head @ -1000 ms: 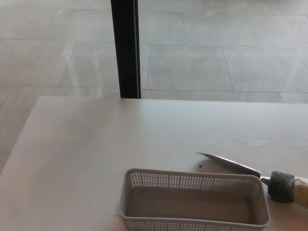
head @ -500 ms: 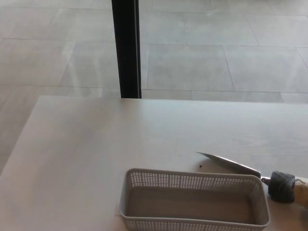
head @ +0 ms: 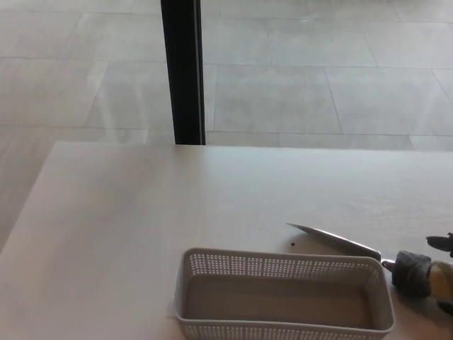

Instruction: A garden tool is kept on the righthand side and a container is kept on the lefthand side on a desk infront of the robot. the robot uses its right hand to pick up the garden tool and makes a scooping motion inside the container

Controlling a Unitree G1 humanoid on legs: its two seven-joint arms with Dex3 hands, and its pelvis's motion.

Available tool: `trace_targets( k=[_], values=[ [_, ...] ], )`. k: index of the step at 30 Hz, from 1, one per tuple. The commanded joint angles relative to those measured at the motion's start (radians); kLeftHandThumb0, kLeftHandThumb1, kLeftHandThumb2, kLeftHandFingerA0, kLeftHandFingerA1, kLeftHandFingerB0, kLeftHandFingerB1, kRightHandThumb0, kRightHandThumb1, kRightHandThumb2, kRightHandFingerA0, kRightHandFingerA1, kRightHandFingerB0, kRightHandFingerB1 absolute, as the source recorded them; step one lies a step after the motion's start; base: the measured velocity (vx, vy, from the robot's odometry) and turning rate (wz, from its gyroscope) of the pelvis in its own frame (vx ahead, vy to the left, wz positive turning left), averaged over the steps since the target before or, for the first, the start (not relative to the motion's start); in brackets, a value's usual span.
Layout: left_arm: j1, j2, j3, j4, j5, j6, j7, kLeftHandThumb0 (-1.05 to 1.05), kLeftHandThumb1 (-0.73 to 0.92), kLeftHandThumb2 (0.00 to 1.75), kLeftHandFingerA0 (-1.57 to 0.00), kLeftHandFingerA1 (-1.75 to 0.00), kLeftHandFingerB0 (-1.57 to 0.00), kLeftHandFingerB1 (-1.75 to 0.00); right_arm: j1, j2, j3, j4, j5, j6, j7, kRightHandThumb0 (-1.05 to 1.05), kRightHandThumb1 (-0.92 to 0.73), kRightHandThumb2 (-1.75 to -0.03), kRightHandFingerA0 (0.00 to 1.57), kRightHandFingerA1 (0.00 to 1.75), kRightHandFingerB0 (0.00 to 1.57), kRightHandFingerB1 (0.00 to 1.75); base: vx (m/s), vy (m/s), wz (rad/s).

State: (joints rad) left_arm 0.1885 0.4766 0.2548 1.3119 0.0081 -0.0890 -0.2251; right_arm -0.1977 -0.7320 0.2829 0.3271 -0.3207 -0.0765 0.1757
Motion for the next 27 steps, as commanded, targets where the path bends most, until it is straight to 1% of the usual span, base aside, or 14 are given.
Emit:
trace_targets(
  k=[1,3,6,8,9,10,11,17,18,19,20,21,24,27],
  values=[
    [0.006,0.017,0.005,0.000,-0.009,-0.011,0.006,-0.74,-0.03,1.17,-0.96,-1.10,-0.76,-1.02,-0.067,-0.023,0.078,0.120,-0.168,-0.038,-0.012,-0.92,-0.67,-1.05,0.03,0.27,0.11,0.27,0.00,0.000,0.00],
    [0.004,0.018,0.009,0.001,-0.015,-0.004,-0.007,-0.73,-0.03,1.16,-0.91,-1.10,-0.75,-1.01,-0.087,-0.017,0.107,0.155,-0.200,-0.029,-0.021,-0.91,-0.66,-1.04,0.02,0.27,0.12,0.28,0.00,0.000,0.00],
    [0.007,0.014,0.015,-0.002,-0.023,-0.002,-0.012,-0.67,0.02,1.10,-1.04,-1.13,-0.81,-0.99,-0.094,-0.014,0.134,0.183,-0.225,-0.024,-0.037,-0.79,-0.57,-0.98,0.02,0.38,0.08,0.35,0.00,0.000,0.00],
    [0.007,0.014,0.006,0.000,-0.014,0.003,-0.014,-0.67,-0.01,1.11,-0.90,-1.05,-0.76,-0.95,-0.103,0.001,0.164,0.220,-0.259,-0.009,-0.060,-0.72,-0.52,-0.90,0.03,0.47,0.08,0.42,0.00,0.000,0.00],
    [0.008,0.014,0.005,0.000,-0.014,0.000,-0.018,-0.68,0.00,1.10,-0.90,-1.05,-0.77,-0.95,-0.104,0.007,0.172,0.227,-0.267,-0.001,-0.071,-0.37,-0.46,-1.02,0.04,0.55,0.00,0.49,0.00,0.000,0.00],
    [0.008,0.014,0.005,-0.001,-0.014,0.000,-0.018,-0.68,0.00,1.10,-0.90,-1.05,-0.77,-0.95,-0.107,0.008,0.174,0.232,-0.267,-0.001,-0.075,-0.37,-0.46,-1.02,0.04,0.55,0.00,0.49,0.00,0.000,0.00],
    [0.009,0.016,-0.003,-0.003,-0.006,-0.002,-0.017,-0.72,-0.03,1.15,-0.86,-1.08,-0.77,-0.99,-0.105,0.019,0.177,0.242,-0.269,0.006,-0.090,-0.60,-0.68,-0.61,0.09,0.50,0.19,0.31,0.00,0.000,0.00],
    [0.013,0.012,0.001,0.005,-0.012,-0.008,-0.011,-0.68,-0.03,1.08,-0.95,-1.04,-0.81,-0.95,-0.095,0.066,0.166,0.289,-0.261,0.002,-0.155,-0.50,-0.69,-0.60,0.28,0.56,0.27,0.33,0.00,0.000,0.00],
    [0.008,0.012,0.000,0.008,-0.010,-0.003,-0.007,-0.67,-0.01,1.08,-0.93,-1.03,-0.80,-0.94,-0.098,0.070,0.167,0.299,-0.258,-0.018,-0.156,-0.46,-0.70,-0.61,0.46,0.86,0.28,0.32,0.00,0.000,0.00],
    [0.006,0.013,0.000,0.010,-0.009,0.000,-0.008,-0.67,-0.01,1.07,-0.90,-1.03,-0.78,-0.94,-0.099,0.075,0.167,0.311,-0.252,-0.047,-0.159,-0.49,-0.55,-0.85,0.66,0.83,0.24,0.46,0.00,0.000,0.00],
    [0.004,0.014,-0.005,0.007,-0.006,0.006,-0.007,-0.65,-0.01,1.09,-0.93,-1.03,-0.78,-0.94,-0.093,0.073,0.168,0.314,-0.254,-0.079,-0.176,-0.41,-0.70,-0.61,0.77,1.08,0.34,0.35,0.00,0.000,0.00],
    [0.004,0.013,-0.002,0.007,-0.009,0.004,-0.010,-0.65,-0.01,1.10,-0.92,-1.04,-0.78,-0.95,-0.091,0.074,0.174,0.323,-0.262,-0.102,-0.187,-0.39,-0.71,-0.61,0.83,1.22,0.37,0.36,0.00,0.000,0.00],
    [0.006,0.013,0.008,0.001,-0.022,0.009,-0.020,-0.62,-0.04,1.11,-0.93,-1.05,-0.79,-0.95,-0.079,0.075,0.183,0.319,-0.276,-0.109,-0.192,-0.38,-0.73,-0.61,0.81,1.34,0.44,0.37,0.00,0.000,0.00],
    [0.005,0.014,-0.003,0.006,-0.009,0.004,-0.012,-0.68,0.00,1.07,-0.90,-1.03,-0.79,-0.94,-0.055,0.078,0.203,0.309,-0.302,-0.122,-0.223,-0.35,-0.77,-0.65,0.75,1.29,0.63,0.43,0.00,0.000,0.00]
  ],
)
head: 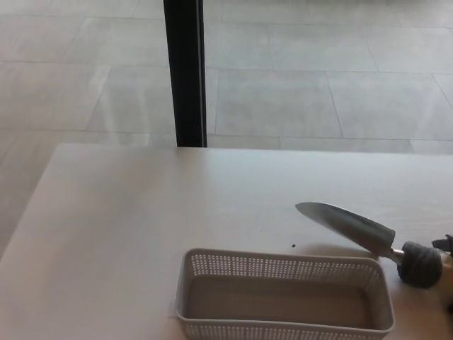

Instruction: A garden tool is kept on the righthand side and a container is kept on the lefthand side on a desk infront of the robot. the robot uses its right hand to pick up the garden tool and makes a scooping motion inside the container

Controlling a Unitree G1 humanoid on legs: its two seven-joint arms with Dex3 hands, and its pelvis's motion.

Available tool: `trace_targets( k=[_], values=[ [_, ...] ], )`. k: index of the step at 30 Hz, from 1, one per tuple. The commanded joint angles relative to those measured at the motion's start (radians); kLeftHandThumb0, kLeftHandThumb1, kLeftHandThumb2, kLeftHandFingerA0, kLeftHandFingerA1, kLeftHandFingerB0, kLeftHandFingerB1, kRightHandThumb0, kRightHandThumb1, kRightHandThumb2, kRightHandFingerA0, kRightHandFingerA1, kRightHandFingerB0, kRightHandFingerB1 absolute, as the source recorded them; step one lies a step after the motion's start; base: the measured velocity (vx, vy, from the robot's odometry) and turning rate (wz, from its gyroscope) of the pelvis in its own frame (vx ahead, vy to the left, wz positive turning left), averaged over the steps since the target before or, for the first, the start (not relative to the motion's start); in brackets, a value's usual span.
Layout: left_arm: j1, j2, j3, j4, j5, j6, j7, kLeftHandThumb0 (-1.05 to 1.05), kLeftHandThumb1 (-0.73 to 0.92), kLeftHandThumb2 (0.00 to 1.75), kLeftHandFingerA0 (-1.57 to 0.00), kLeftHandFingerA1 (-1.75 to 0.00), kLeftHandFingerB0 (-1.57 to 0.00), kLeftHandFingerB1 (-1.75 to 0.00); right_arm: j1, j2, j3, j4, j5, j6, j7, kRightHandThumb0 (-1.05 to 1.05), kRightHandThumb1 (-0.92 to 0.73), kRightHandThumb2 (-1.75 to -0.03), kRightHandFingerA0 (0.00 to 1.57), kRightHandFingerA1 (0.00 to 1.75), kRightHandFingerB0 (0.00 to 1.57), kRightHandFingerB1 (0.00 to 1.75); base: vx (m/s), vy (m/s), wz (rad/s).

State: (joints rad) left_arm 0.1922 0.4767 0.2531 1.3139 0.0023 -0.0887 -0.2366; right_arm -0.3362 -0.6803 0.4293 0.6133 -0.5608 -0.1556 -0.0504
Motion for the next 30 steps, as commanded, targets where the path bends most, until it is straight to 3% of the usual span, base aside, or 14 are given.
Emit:
trace_targets(
  k=[1,4,5,6,8,10,11,13,14,16,21,23,24,30],
  values=[
    [0.001,0.015,-0.002,0.004,-0.003,0.003,0.000,-0.68,0.00,1.07,-0.90,-1.03,-0.79,-0.94,0.087,0.026,0.058,0.019,-0.066,-0.041,0.002,-0.35,-0.77,-0.65,0.75,1.29,0.63,0.43,0.00,0.000,0.00],
    [0.002,0.019,0.000,0.001,-0.008,-0.002,-0.018,-0.67,-0.03,1.08,-0.87,-1.03,-0.76,-0.94,0.110,0.021,0.057,0.003,-0.073,-0.081,-0.043,-0.31,-0.66,-0.64,0.75,1.51,0.85,0.59,0.00,0.000,0.00],
    [0.001,0.018,0.002,0.002,-0.009,0.000,-0.015,-0.65,-0.04,1.07,-0.94,-1.02,-0.81,-0.94,0.114,0.016,0.058,-0.004,-0.081,-0.087,-0.052,-0.29,-0.64,-0.64,0.80,1.57,0.87,0.85,0.00,0.000,0.00],
    [0.001,0.018,0.005,0.001,-0.014,0.002,-0.018,-0.66,-0.05,1.09,-0.93,-1.04,-0.80,-0.95,0.118,0.015,0.058,0.000,-0.089,-0.101,-0.082,-0.23,-0.63,-0.68,0.85,1.63,0.77,1.30,0.00,0.000,0.00],
    [0.005,0.017,0.012,-0.005,-0.023,0.001,-0.023,-0.68,-0.06,1.11,-0.94,-1.06,-0.80,-0.98,0.127,0.009,0.057,0.011,-0.109,-0.130,-0.156,-0.18,-0.68,-0.62,0.85,1.74,0.59,1.52,0.00,0.000,0.00],
    [0.008,0.017,0.003,-0.008,-0.013,-0.009,-0.017,-0.72,-0.03,1.15,-0.91,-1.07,-0.79,-0.98,0.148,0.016,0.025,0.016,-0.087,-0.156,-0.227,-0.20,-0.68,-0.79,0.74,1.75,0.60,1.57,0.00,0.000,0.00],
    [0.004,0.018,0.001,-0.012,-0.012,-0.009,-0.014,-0.71,0.02,1.12,-1.04,-1.14,-0.84,-0.99,0.158,0.023,0.001,0.021,-0.075,-0.161,-0.271,-0.20,-0.65,-0.86,0.75,1.75,0.60,1.57,0.00,0.000,0.00],
    [0.002,0.020,0.002,-0.014,-0.014,-0.007,-0.014,-0.71,0.02,1.12,-1.04,-1.14,-0.84,-0.99,0.157,0.029,-0.007,0.028,-0.079,-0.165,-0.282,-0.20,-0.65,-0.86,0.75,1.75,0.60,1.57,0.00,0.000,0.00],
    [-0.002,0.018,0.015,-0.013,-0.028,0.005,-0.016,-0.65,-0.09,1.21,-0.89,-1.11,-0.78,-1.01,0.170,0.043,-0.047,0.035,-0.044,-0.176,-0.319,-0.18,-0.59,-0.89,0.79,1.75,0.54,1.70,0.00,0.000,0.00],
    [-0.003,0.020,0.010,-0.015,-0.022,0.009,-0.007,-0.70,-0.06,1.14,-0.94,-1.10,-0.81,-1.00,0.177,0.057,-0.075,0.038,-0.033,-0.167,-0.324,-0.19,-0.60,-0.88,0.80,1.75,0.56,1.71,0.00,0.000,0.00],
    [-0.001,0.016,0.023,-0.012,-0.034,0.006,-0.006,-0.62,-0.13,1.21,-1.00,-1.10,-0.83,-1.02,0.204,0.156,-0.289,0.004,0.202,-0.173,-0.246,-0.09,-0.45,-1.22,0.86,1.75,0.76,1.58,0.00,0.000,0.00],
    [0.002,0.016,0.016,-0.012,-0.027,-0.007,-0.005,-0.59,-0.02,1.12,-1.10,-1.13,-0.91,-1.02,0.199,0.198,-0.356,-0.010,0.230,-0.152,-0.296,-0.13,-0.47,-1.16,0.86,1.75,0.76,1.57,0.00,0.000,0.00],
    [0.000,0.015,0.017,-0.009,-0.027,-0.003,0.001,-0.66,-0.09,1.14,-0.99,-1.08,-0.85,-1.00,0.189,0.228,-0.409,-0.025,0.258,-0.122,-0.337,-0.14,-0.51,-1.06,0.85,1.74,0.76,1.50,0.00,0.000,0.00],
    [-0.003,0.015,0.004,-0.006,-0.012,-0.011,0.023,-0.67,-0.08,1.16,-1.05,-1.07,-0.87,-1.00,0.151,0.317,-0.588,-0.141,0.295,-0.007,-0.383,-0.09,-0.68,-0.78,0.81,1.72,0.76,1.31,0.00,0.000,0.00]
  ],
)
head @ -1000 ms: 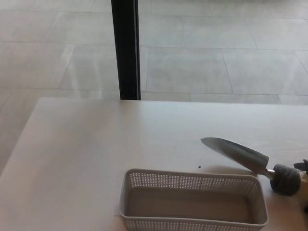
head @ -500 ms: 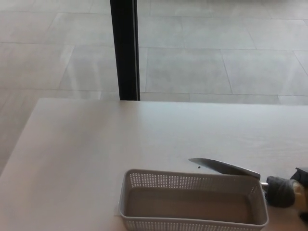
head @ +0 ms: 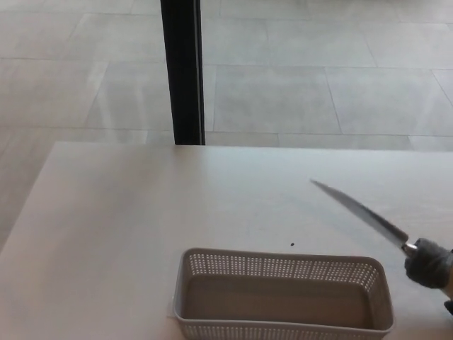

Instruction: A garden tool is kept on the righthand side and a container is kept on the lefthand side on a desk infront of the robot. the robot uses its right hand to pick up the garden tool and makes a scooping motion inside the container

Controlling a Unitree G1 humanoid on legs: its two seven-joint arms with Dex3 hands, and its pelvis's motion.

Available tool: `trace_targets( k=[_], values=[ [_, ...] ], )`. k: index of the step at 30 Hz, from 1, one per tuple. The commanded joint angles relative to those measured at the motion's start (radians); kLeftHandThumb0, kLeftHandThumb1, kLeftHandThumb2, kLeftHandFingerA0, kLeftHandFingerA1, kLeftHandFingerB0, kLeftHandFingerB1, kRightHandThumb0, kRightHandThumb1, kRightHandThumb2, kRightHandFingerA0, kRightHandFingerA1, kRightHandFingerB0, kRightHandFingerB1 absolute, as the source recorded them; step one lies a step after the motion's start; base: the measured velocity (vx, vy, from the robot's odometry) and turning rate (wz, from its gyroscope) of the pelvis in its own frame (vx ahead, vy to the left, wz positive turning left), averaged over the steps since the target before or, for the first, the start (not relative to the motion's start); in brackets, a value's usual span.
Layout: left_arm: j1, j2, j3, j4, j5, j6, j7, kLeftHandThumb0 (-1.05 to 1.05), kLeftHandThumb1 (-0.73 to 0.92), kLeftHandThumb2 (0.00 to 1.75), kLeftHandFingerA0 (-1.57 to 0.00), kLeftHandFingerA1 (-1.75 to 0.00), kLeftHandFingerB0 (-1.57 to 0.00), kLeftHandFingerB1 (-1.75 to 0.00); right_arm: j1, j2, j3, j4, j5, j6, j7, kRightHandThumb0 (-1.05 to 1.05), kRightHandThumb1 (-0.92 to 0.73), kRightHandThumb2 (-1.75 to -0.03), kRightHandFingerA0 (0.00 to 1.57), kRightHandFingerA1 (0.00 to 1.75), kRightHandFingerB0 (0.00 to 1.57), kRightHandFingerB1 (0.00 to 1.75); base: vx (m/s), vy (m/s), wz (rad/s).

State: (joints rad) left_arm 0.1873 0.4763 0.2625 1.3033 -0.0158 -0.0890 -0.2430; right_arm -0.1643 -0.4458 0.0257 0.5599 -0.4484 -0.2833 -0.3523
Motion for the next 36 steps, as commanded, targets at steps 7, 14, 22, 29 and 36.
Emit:
trace_targets(
  k=[7,14,22,29,36],
  values=[
    [0.001,0.022,0.000,0.001,-0.004,-0.002,0.009,-0.66,-0.10,1.18,-0.99,-1.09,-0.82,-1.01,-0.029,0.062,-0.258,-0.137,0.167,-0.014,-0.028,-0.01,-0.66,-0.84,0.86,1.70,0.74,1.31,0.00,0.000,0.00],
    [0.002,0.022,-0.006,0.001,0.000,-0.002,0.004,-0.64,-0.04,1.10,-0.91,-1.06,-0.80,-0.96,0.044,-0.156,-0.173,-0.158,-0.008,-0.246,0.001,-0.09,-0.51,-1.01,1.26,1.40,0.88,1.10,0.00,0.000,0.00],
    [-0.030,0.046,-0.010,0.011,0.008,0.006,0.019,-0.66,-0.02,1.11,-0.94,-1.06,-0.81,-0.96,0.068,-0.413,-0.091,-0.130,-0.274,-0.416,-0.214,-0.07,-0.51,-0.84,0.91,1.72,0.71,1.48,0.00,0.000,0.00],
    [-0.027,0.048,-0.001,0.009,-0.002,0.004,0.018,-0.64,-0.07,1.12,-0.97,-1.07,-0.84,-0.99,0.096,-0.568,0.001,-0.121,-0.468,-0.413,-0.422,-0.31,-0.56,-0.58,0.91,1.73,0.71,1.38,0.00,0.000,0.00],
    [-0.021,0.058,-0.005,-0.002,-0.001,-0.003,0.006,-0.63,-0.05,1.13,-0.98,-1.06,-0.84,-0.98,0.065,-0.655,0.068,-0.112,-0.553,-0.423,-0.556,-0.35,-0.51,-0.92,1.17,1.35,0.75,1.06,0.00,0.000,0.00]
  ],
)
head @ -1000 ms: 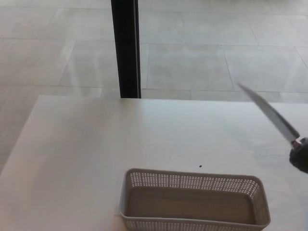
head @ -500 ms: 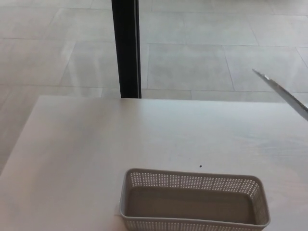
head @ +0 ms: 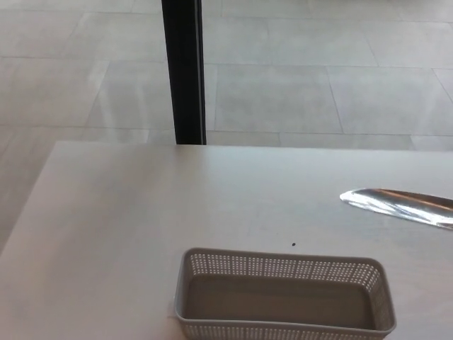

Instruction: A garden tool is kept on the righthand side and a container is kept on the lefthand side on a desk infront of the robot. the robot uses its right hand to pick up the garden tool and makes a scooping motion inside the container

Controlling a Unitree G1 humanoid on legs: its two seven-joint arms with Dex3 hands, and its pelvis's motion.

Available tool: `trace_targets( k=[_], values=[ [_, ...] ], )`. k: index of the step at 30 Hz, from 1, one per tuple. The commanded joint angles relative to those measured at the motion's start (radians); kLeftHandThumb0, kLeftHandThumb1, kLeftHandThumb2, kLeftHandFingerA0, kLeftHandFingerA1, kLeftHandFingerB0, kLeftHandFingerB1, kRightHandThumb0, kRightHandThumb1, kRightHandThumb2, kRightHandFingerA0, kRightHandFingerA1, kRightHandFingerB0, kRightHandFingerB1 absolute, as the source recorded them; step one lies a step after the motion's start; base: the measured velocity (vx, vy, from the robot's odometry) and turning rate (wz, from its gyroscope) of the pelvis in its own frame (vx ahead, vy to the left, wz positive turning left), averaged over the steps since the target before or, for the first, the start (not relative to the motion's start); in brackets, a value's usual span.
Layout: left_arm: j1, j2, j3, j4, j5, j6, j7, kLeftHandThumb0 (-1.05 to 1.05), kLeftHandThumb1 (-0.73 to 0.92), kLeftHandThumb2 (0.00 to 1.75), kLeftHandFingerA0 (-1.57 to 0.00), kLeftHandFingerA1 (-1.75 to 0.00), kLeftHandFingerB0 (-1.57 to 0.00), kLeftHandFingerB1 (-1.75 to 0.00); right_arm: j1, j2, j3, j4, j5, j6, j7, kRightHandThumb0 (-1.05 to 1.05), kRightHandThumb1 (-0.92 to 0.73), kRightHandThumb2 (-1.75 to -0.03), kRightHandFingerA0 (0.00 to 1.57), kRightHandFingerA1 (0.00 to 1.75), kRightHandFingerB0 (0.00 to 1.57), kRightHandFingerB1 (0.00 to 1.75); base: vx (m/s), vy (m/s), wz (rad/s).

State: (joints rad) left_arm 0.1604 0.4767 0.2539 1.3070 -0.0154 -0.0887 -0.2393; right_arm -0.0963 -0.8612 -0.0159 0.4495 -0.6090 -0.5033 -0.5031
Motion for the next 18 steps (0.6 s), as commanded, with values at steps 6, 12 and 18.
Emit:
trace_targets(
  k=[6,12,18],
  values=[
    [0.005,0.058,0.006,0.000,-0.003,-0.003,-0.004,-0.66,-0.08,1.14,-0.98,-1.07,-0.86,-0.99,-0.037,-0.266,0.145,-0.001,-0.430,-0.194,-0.475,-0.40,-0.52,-0.90,1.16,1.40,0.72,1.14,0.00,0.000,0.00],
    [0.003,0.062,0.007,-0.006,-0.004,0.000,-0.003,-0.66,-0.08,1.11,-1.00,-1.08,-0.87,-0.99,-0.088,-0.305,0.196,-0.027,-0.503,-0.182,-0.536,-0.24,-0.71,-0.67,0.82,1.75,0.58,1.48,0.00,0.000,0.00],
    [0.002,0.068,0.005,-0.014,-0.005,0.006,-0.016,-0.65,-0.08,1.13,-0.94,-1.07,-0.83,-0.99,-0.145,-0.340,0.248,-0.042,-0.578,-0.188,-0.642,-0.25,-0.69,-0.68,0.84,1.75,0.57,1.40,0.00,0.000,0.00]
  ],
)
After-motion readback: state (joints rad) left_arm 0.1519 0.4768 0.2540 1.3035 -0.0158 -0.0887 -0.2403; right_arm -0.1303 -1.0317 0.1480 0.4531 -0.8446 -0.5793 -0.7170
